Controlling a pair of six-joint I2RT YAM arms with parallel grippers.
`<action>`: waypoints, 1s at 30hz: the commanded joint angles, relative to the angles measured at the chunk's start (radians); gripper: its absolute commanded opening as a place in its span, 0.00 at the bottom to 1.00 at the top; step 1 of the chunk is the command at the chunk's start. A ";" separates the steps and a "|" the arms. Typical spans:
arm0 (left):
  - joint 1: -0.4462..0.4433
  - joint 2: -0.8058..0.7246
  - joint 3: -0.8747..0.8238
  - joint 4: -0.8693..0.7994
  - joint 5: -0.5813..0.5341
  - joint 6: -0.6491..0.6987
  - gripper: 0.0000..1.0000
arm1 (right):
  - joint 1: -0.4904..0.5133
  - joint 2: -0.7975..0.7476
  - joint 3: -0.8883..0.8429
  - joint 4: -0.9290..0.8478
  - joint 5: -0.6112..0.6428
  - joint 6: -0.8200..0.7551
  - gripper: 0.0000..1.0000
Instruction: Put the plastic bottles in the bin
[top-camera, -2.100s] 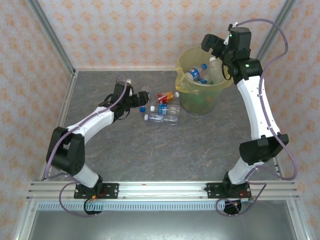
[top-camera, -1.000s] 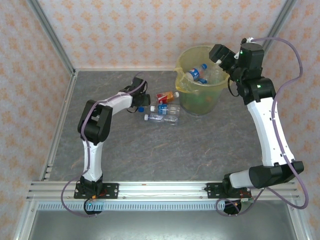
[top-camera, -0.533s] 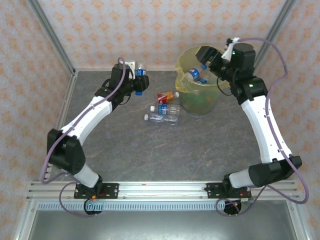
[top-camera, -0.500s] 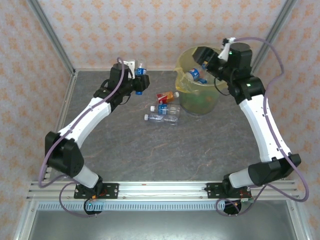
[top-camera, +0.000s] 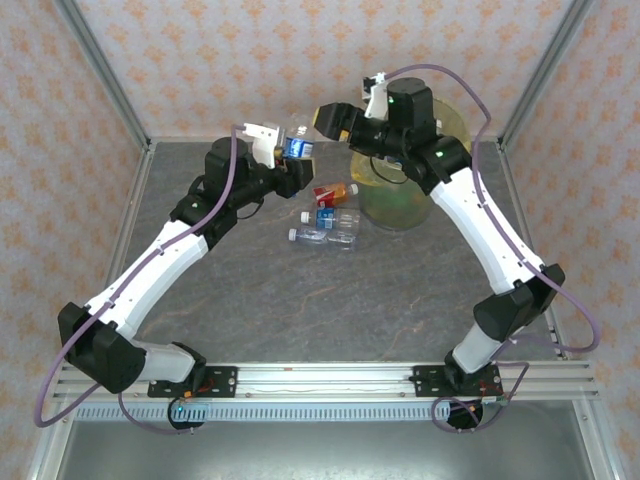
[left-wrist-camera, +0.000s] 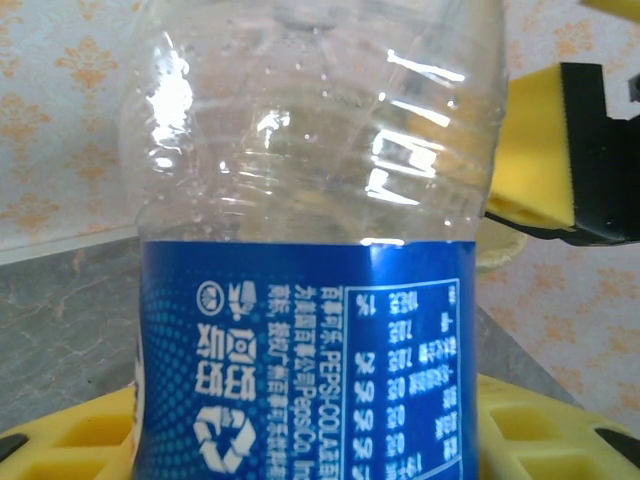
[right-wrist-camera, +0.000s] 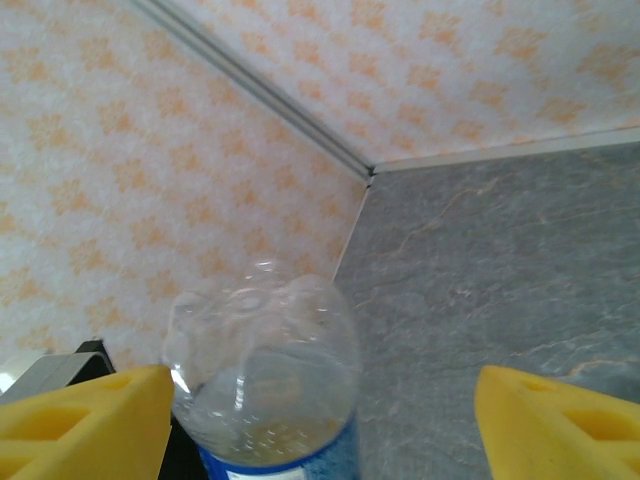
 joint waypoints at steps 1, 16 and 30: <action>-0.015 -0.023 -0.013 0.034 0.048 0.034 0.53 | 0.020 0.012 0.041 -0.014 -0.047 -0.023 0.79; -0.043 -0.020 0.017 -0.001 0.095 0.061 0.53 | 0.060 0.069 0.073 -0.042 -0.067 -0.039 0.72; -0.045 -0.052 -0.005 -0.003 -0.043 0.025 0.99 | -0.005 -0.003 0.056 -0.038 0.063 -0.014 0.50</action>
